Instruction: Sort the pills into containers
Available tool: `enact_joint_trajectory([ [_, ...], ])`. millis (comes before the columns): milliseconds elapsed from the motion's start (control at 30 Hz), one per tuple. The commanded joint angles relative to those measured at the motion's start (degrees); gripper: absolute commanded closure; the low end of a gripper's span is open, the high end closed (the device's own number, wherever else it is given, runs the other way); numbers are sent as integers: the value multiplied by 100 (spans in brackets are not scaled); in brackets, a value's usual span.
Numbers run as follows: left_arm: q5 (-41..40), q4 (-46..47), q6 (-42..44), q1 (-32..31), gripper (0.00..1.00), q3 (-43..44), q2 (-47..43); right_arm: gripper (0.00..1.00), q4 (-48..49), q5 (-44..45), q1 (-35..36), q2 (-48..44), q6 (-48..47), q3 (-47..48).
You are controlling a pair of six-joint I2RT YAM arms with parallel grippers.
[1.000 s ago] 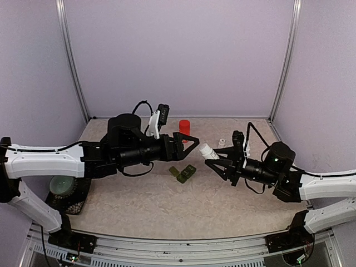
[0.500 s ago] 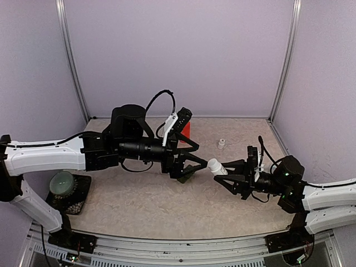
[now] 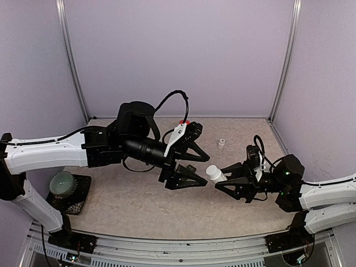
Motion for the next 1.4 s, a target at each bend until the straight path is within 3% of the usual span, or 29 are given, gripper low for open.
enact_joint_trajectory([
  [0, 426, 97, 560, -164, 23, 31, -93, 77, 692, -630, 26, 267, 644, 224],
  [367, 345, 77, 690, -208, 45, 104, 18, 77, 1774, -1243, 27, 1002, 1663, 383],
  [533, 197, 12, 734, -208, 39, 74, 5, 78, 2041, -1364, 26, 1138, 1885, 444],
  [700, 96, 48, 743, -206, 39, 55, 16, 77, 2117, -1473, 28, 1259, 1985, 508],
  [833, 126, 85, 726, -208, 47, 73, 43, 78, 2283, -1535, 24, 1377, 2118, 534],
  [1033, 161, 160, 677, -208, 66, 71, 83, 78, 2265, -1596, 24, 1461, 2158, 608],
  [1200, 36, 350, 408, -217, 78, 12, 98, 79, 1794, -1471, 23, 1393, 1910, 673],
  [1367, -448, 702, -307, -223, 83, -101, 62, 82, 292, -906, 30, 925, 823, 790],
])
